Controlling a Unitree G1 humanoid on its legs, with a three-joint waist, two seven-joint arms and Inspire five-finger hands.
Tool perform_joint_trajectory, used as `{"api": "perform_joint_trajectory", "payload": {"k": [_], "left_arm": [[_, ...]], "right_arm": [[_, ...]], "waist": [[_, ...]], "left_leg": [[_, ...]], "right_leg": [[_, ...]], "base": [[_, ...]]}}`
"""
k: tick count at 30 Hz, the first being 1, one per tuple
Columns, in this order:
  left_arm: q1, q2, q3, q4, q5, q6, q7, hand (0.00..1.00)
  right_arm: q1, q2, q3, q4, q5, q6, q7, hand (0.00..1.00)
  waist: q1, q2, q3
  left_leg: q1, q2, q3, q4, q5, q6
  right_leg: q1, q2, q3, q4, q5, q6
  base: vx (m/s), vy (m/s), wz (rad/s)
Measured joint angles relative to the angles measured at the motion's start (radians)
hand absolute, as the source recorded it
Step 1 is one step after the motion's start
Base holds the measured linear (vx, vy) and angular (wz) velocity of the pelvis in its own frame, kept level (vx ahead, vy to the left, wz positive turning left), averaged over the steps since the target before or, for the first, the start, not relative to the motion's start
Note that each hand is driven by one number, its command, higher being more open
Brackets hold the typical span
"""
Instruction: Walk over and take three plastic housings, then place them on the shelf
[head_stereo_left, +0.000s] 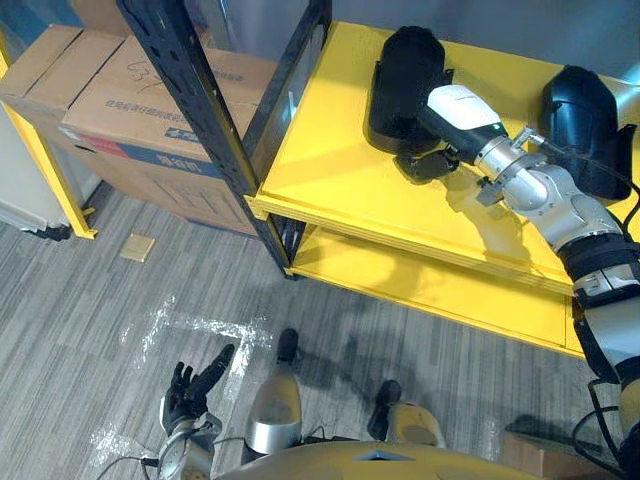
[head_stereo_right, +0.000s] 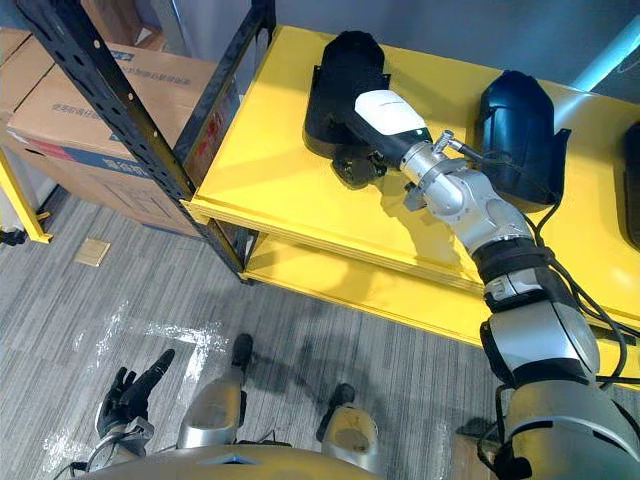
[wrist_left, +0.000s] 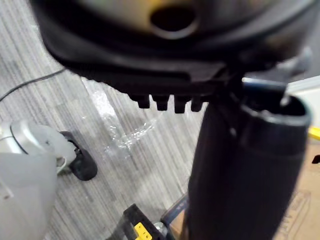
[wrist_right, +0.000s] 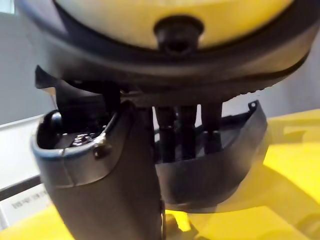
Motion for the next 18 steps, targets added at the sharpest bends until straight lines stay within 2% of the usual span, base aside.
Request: {"api": "perform_joint_trajectory", "payload": {"k": [10, 18], "left_arm": [[-0.020, 0.001, 0.000, 0.002, 0.000, 0.012, 0.003, 1.00], [-0.017, 0.005, 0.000, 0.027, 0.010, 0.015, 0.002, 1.00]], "right_arm": [[0.042, -0.014, -0.012, -0.033, 0.001, -0.029, 0.000, 1.00], [0.120, -0.008, -0.053, -0.119, 0.033, -0.038, 0.021, 1.00]], "waist": [[-0.003, -0.002, -0.002], [-0.006, -0.013, -0.017]], "left_leg": [[0.018, 0.003, 0.009, 0.000, -0.008, 0.000], [0.047, 0.007, 0.041, 0.000, 0.006, -0.020]], "right_leg": [[0.021, 0.005, 0.004, -0.021, 0.005, 0.004], [0.073, 0.015, -0.008, -0.070, 0.018, 0.003]], "base": [[-0.01, -0.008, -0.02], [0.01, -0.008, 0.01]]}}
